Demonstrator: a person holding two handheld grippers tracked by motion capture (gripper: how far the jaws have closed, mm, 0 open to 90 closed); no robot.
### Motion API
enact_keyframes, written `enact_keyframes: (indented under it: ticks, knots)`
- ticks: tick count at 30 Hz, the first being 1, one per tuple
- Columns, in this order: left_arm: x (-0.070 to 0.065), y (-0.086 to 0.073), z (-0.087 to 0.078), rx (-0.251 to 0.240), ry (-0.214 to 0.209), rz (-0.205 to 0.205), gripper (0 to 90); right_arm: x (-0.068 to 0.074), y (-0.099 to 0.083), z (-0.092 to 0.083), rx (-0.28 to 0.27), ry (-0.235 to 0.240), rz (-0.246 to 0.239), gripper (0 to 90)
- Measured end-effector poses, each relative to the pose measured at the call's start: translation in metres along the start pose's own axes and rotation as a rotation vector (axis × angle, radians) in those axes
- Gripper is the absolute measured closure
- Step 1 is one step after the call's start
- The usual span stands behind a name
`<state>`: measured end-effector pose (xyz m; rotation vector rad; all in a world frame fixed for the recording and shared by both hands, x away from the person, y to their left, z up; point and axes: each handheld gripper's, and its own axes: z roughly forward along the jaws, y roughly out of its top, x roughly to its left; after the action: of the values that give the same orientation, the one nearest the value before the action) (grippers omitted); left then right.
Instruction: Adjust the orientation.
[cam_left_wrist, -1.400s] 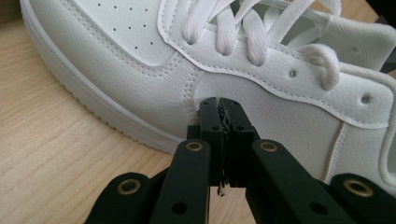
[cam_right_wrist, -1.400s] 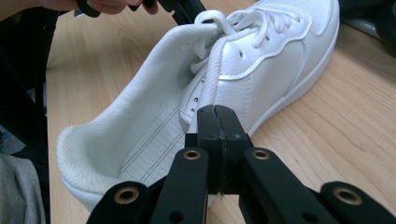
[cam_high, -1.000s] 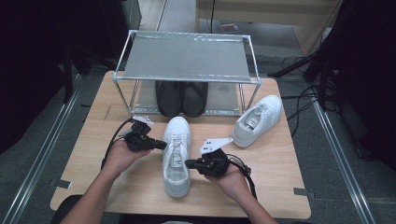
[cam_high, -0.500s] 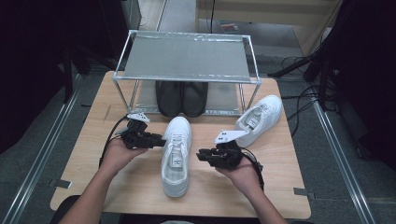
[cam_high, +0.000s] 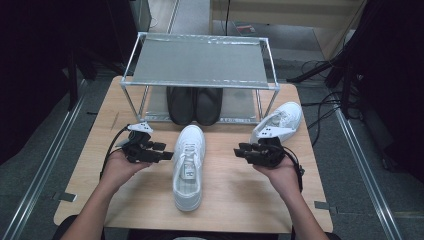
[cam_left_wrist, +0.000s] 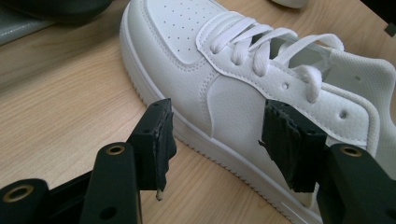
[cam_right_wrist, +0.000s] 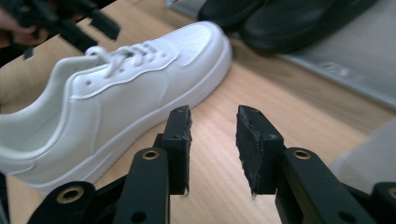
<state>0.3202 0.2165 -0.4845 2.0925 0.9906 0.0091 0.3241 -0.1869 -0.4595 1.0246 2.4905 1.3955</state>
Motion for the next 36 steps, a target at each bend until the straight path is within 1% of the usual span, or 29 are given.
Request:
enact_keyframes:
  ticks: [4,8,11,13,18,21,28,36]
  knots:
    - [-0.001,-0.004,0.000,0.013,0.010,0.000,43.3,-0.014,0.004,-0.007,-0.013,-0.022,0.016,65.9]
    - [-0.003,-0.007,-0.001,0.022,0.025,0.004,43.2,-0.028,0.006,-0.017,-0.042,-0.052,0.041,65.8]
    - [-0.002,-0.009,-0.001,0.031,0.031,0.005,43.0,-0.036,0.006,-0.024,-0.055,-0.062,0.069,65.7]
    - [-0.003,-0.010,-0.002,0.033,0.031,0.001,42.9,-0.042,0.006,-0.028,-0.063,-0.075,0.079,65.5]
    - [-0.003,-0.013,-0.004,0.035,0.038,0.005,42.6,-0.051,0.007,-0.033,-0.062,-0.112,0.080,64.9]
    - [-0.004,-0.015,-0.005,0.034,0.040,0.000,42.3,-0.056,0.005,-0.031,-0.043,-0.121,0.088,64.7]
    - [-0.004,-0.017,-0.007,0.028,0.045,0.001,41.5,-0.064,0.002,-0.020,-0.003,-0.117,0.093,63.6]
    - [-0.006,-0.018,-0.006,0.035,0.052,0.007,41.1,-0.069,-0.001,-0.011,0.020,-0.124,0.090,63.1]
